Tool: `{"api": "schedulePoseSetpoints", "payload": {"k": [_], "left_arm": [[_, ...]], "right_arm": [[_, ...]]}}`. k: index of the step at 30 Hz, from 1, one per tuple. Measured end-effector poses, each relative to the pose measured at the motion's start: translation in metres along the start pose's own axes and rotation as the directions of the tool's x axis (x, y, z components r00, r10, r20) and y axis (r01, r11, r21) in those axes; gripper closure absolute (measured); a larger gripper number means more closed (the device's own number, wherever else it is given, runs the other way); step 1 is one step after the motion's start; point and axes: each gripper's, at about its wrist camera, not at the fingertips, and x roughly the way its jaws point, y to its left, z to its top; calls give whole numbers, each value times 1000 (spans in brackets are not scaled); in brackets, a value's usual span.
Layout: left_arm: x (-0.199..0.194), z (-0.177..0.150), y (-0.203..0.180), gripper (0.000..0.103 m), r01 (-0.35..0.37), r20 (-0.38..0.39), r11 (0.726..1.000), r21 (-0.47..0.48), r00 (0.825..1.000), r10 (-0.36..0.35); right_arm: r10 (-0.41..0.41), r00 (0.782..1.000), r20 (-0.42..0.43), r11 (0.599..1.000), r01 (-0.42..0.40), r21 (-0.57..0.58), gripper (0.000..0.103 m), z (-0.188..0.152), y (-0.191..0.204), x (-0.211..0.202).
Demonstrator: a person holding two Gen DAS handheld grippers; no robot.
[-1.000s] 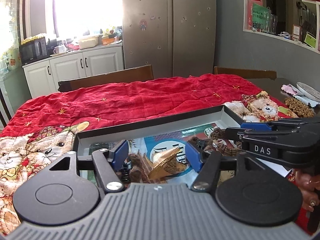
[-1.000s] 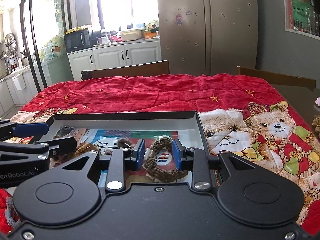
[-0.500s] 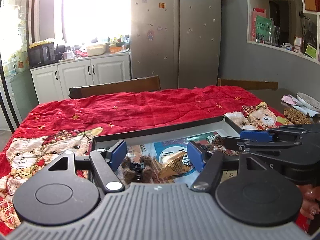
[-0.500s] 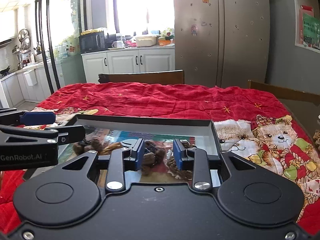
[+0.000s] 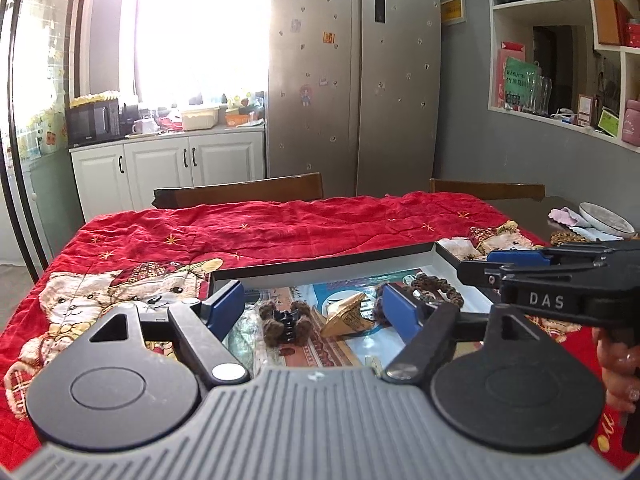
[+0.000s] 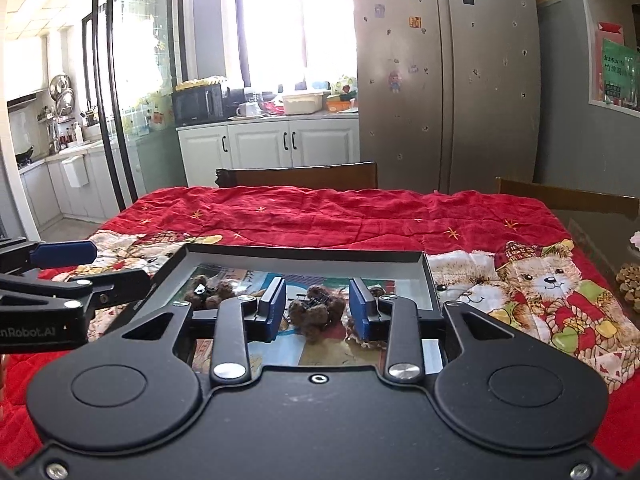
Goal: Organize objects
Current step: 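Lift both open grippers out of the tray and back toward the table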
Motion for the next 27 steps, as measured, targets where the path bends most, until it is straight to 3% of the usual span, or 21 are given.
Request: {"api": "schedulePoseSetpoints", "payload": {"k": [22, 27], "left_arm": [[-63, -47, 8, 15, -51, 18, 999, -7, 999, 51], [-65, -64, 9, 15, -21, -8, 1000, -5, 1000, 21]], "right_arm": [[-27, 999, -26, 1000, 27, -15, 66, -45, -16, -77], [-29, 999, -44, 1000, 29, -7, 66, -60, -20, -83]]}}
